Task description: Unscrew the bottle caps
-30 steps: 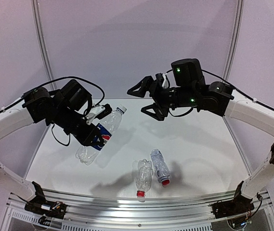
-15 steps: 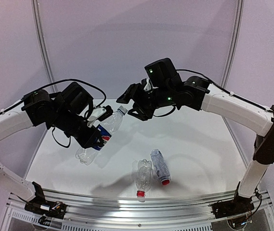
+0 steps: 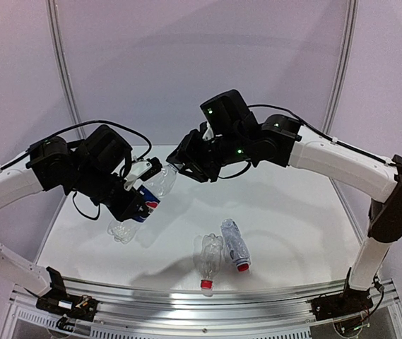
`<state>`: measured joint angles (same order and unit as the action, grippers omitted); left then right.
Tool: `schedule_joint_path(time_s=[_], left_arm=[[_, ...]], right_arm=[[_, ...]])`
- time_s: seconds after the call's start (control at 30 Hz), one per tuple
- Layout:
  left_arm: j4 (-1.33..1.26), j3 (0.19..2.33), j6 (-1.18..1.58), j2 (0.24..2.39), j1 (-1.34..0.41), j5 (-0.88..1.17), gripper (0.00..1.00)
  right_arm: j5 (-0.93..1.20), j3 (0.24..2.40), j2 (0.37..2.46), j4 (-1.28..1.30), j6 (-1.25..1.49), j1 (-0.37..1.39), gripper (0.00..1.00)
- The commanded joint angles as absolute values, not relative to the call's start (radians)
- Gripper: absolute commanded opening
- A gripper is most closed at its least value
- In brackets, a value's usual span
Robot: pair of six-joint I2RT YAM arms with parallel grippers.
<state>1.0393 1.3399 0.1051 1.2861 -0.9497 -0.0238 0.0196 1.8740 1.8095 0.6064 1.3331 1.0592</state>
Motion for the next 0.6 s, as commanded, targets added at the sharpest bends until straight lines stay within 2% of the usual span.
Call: schedule_joint_path(time_s=[0.0, 0.13, 0.2, 0.23, 0.4, 0.5, 0.57], left_arm=[[1.016, 1.306, 0.093, 1.255, -0.957, -0.016, 0.0], [1.017, 1.288, 0.093, 1.232, -0.957, -0.013, 0.0], [1.016, 1.278, 0.095, 1.218, -0.957, -0.011, 0.0], [1.014, 1.272, 0.096, 1.211, -0.957, -0.009, 0.0], [1.019, 1.258, 0.098, 1.186, -0.957, -0.006, 0.0], [1.02, 1.256, 0.096, 1.178, -0.957, -0.007, 0.0], [1.02, 1.256, 0.093, 1.177, -0.957, -0.009, 0.0]], right_arm=[[-0.025, 1.893, 1.839, 0.652, 1.341, 1.094, 0.44], [-0.054, 1.887, 1.833, 0.658, 1.348, 1.101, 0.34], [-0.066, 1.881, 1.825, 0.653, 1.35, 1.102, 0.34], [-0.072, 1.876, 1.822, 0.647, 1.35, 1.103, 0.36], [-0.078, 1.867, 1.816, 0.61, 1.352, 1.104, 0.59], [-0.082, 1.863, 1.815, 0.579, 1.347, 1.103, 0.6], [-0.092, 1.865, 1.814, 0.567, 1.344, 1.104, 0.57]])
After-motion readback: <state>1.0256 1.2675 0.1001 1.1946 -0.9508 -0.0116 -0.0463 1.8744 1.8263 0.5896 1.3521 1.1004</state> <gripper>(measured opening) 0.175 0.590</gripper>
